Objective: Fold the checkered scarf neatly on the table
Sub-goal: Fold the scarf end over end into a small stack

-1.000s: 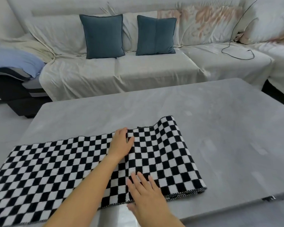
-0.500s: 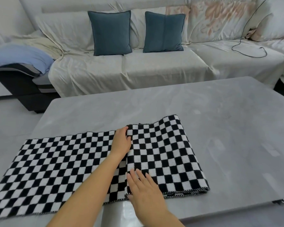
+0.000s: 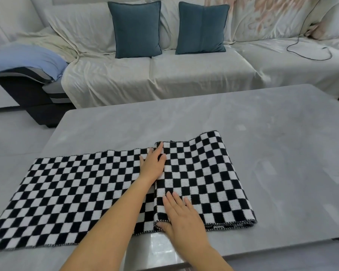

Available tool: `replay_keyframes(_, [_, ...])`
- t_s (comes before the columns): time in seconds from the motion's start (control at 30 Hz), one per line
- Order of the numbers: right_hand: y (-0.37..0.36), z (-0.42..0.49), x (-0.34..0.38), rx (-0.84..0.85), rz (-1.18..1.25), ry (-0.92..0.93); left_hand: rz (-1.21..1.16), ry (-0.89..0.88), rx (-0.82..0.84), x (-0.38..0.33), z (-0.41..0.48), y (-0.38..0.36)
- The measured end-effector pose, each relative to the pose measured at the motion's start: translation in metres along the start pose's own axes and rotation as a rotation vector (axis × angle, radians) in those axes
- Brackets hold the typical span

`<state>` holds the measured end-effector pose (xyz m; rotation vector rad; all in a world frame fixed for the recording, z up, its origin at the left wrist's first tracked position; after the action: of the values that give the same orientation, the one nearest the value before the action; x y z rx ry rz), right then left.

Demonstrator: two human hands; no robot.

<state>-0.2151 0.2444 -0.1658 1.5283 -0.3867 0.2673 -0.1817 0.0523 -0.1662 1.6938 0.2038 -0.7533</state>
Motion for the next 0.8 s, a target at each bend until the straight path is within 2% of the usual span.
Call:
replay_keyframes(0.33, [-0.001,-0.003,0.01,0.01,0.008,0.051,-0.19,0.045,-0.013,-0.006,-0.011,0.012])
replay_keyframes(0.57, [-0.003,-0.003,0.016,0.011,-0.001,0.073,-0.074,0.045,-0.007,0.001,-0.01,0.015])
replay_keyframes(0.7, [-0.012,-0.003,0.011,0.093,-0.039,0.054,-0.018,0.103,0.015,0.006,-0.011,0.009])
replay_keyframes(0.8, [-0.017,-0.002,0.01,0.138,-0.055,0.038,-0.089,0.128,0.021,0.016,-0.008,0.004])
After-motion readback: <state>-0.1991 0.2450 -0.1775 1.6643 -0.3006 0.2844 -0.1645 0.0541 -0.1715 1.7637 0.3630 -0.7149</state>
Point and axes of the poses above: each hand's wrist, its own z-axis towards the middle knuckle, its own y-axis out of the back of the hand, x = y × z, the point moved 7 cm from there along z, towards the middle knuckle, and after that the axes turned 8 degrees about z, right-handed, at the moved point
